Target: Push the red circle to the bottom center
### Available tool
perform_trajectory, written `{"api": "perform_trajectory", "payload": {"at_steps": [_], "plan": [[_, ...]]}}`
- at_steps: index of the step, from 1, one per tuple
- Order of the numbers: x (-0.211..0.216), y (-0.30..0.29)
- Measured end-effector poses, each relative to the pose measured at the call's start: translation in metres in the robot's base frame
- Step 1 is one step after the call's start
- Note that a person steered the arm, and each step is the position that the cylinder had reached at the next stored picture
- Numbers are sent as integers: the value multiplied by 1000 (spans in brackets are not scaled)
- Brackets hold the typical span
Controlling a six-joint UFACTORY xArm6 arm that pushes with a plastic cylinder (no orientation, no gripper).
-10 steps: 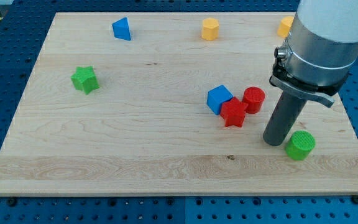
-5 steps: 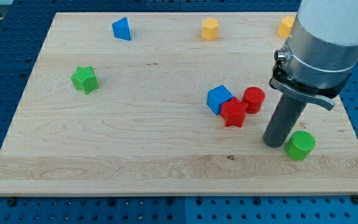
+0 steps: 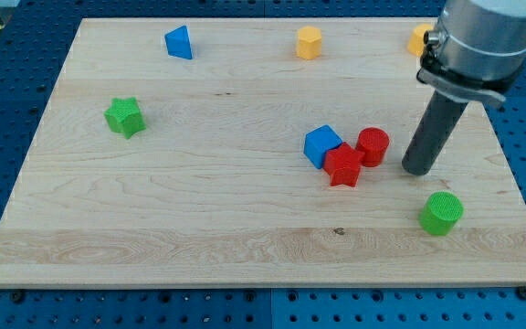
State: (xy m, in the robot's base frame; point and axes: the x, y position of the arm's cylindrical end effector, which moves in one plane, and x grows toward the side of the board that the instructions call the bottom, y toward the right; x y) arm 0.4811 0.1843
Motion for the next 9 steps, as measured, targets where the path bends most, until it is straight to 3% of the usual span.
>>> {"api": "perform_trajectory", "payload": {"at_steps": [1,3,9], "plan": [[-26,6],[-72,-42],[6,-41]]}}
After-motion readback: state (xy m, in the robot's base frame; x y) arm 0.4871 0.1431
